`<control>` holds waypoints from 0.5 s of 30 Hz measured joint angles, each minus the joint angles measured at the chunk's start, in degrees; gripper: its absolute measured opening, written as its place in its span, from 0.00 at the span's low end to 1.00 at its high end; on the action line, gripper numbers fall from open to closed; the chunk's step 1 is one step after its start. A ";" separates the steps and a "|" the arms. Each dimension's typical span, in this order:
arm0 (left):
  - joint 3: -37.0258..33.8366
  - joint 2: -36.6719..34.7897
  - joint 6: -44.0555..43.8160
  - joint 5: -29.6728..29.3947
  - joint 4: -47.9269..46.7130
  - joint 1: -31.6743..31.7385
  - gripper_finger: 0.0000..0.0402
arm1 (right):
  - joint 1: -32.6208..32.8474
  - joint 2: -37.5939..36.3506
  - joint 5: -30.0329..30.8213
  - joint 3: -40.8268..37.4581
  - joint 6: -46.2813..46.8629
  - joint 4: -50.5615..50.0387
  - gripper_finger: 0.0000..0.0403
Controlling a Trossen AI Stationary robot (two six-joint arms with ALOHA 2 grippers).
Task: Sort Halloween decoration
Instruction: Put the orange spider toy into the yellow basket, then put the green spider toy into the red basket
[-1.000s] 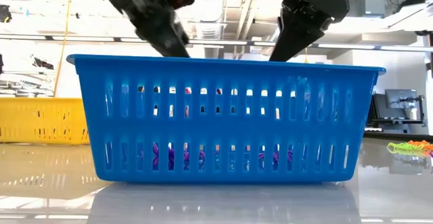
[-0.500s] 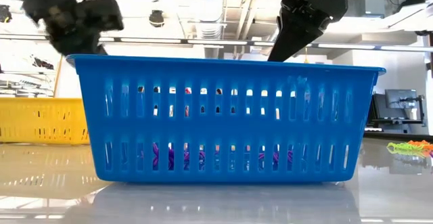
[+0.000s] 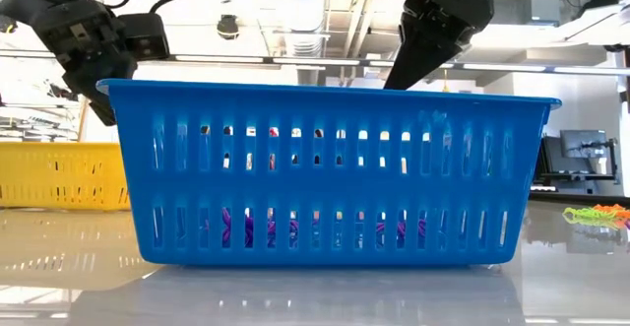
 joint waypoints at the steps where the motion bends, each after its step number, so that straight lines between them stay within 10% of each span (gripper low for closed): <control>1: 0.00 0.00 -0.19 0.00 -0.06 0.00 0.19 | 0.01 0.00 0.00 0.00 -0.01 -0.01 0.35; 15: 6.90 0.16 5.12 8.82 9.26 -0.25 0.32 | -0.04 0.00 0.00 0.00 0.00 0.05 0.35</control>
